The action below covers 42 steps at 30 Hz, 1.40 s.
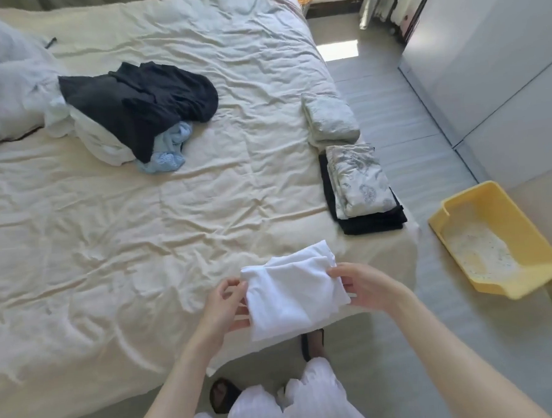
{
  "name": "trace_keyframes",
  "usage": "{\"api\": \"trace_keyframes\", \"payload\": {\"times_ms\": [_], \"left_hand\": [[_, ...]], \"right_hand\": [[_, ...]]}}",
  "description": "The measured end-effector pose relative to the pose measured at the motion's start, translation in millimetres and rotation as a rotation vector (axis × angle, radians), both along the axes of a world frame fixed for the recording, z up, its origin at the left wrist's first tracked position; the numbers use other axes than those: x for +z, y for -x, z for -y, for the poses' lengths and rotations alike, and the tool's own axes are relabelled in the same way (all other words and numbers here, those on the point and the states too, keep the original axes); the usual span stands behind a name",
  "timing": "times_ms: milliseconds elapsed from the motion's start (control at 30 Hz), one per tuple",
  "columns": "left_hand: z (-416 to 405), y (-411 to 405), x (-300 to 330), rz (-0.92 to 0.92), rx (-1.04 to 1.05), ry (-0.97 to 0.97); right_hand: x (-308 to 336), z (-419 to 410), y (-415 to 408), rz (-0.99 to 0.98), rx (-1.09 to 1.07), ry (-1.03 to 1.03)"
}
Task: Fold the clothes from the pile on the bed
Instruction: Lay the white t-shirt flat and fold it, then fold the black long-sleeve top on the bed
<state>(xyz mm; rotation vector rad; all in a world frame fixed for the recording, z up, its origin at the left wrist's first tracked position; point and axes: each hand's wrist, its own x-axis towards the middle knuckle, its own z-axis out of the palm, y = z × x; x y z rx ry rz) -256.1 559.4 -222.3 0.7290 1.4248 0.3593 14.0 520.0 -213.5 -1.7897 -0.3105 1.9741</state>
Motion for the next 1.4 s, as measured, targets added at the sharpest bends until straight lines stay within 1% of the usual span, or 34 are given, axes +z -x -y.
{"api": "trace_keyframes", "payload": {"times_ms": [67,167,233,333,467,533,633,667,733,800,833,900,933,967,1000,1033,1067,1133,1200,1233,1300,1400], "left_hand": [[-13,-51,-7,0.000,-0.004,0.022],[-31,-137,-17,0.022,0.037,0.074],[-42,-194,-24,0.091,0.080,0.122],[-59,-265,-36,0.228,0.150,0.220],[-80,-323,-59,0.393,0.213,0.315],[-90,-340,-71,0.387,0.246,0.336],[-104,-359,-87,0.317,0.285,0.359],[-108,-362,-91,0.262,0.247,0.349],[-111,-364,-96,0.125,0.088,0.279],[-111,-359,-98,-0.028,-0.122,0.101],[-111,-355,-98,-0.139,-0.224,-0.050],[-114,-346,-95,-0.381,-0.350,-0.461],[-116,-343,-94,-0.459,-0.401,-0.658],[-119,-342,-94,-0.525,-0.458,-0.817],[-122,-342,-95,-0.567,-0.528,-0.915],[-125,-342,-98,-0.599,-0.612,-0.966],[-128,-343,-101,-0.616,-0.727,-0.968],[-131,-341,-107,-0.631,-0.978,-0.862],[-135,-331,-118,-0.617,-1.158,-0.737],[-137,-325,-120,-0.620,-1.208,-0.709],[-142,-310,-118,-0.635,-1.242,-0.729],[-148,-274,-108,-0.684,-1.177,-0.726]], "right_hand": [[-2,-11,-49,0.044,0.015,-0.005],[-4,-50,-130,0.169,0.093,-0.014],[-4,-88,-178,0.274,0.159,-0.038],[-9,-154,-237,0.431,0.335,-0.113],[-25,-237,-277,0.518,0.580,-0.202],[-39,-269,-281,0.543,0.638,-0.236],[-69,-304,-279,0.568,0.717,-0.314],[-81,-311,-277,0.572,0.733,-0.311],[-105,-315,-273,0.618,0.709,-0.303],[-124,-308,-272,0.783,0.602,-0.380],[-128,-300,-271,0.882,0.505,-0.443],[-131,-273,-267,1.051,0.362,-0.614],[-130,-255,-263,1.120,0.370,-0.709],[-130,-237,-257,1.180,0.424,-0.789],[-131,-219,-252,1.225,0.504,-0.853],[-133,-203,-247,1.260,0.602,-0.890],[-136,-190,-244,1.272,0.707,-0.887],[-140,-176,-241,1.243,0.896,-0.761],[-140,-176,-238,1.224,0.990,-0.642],[-139,-179,-236,1.225,0.993,-0.619],[-130,-188,-225,1.220,0.976,-0.611],[-110,-199,-196,1.201,0.983,-0.668]]}}
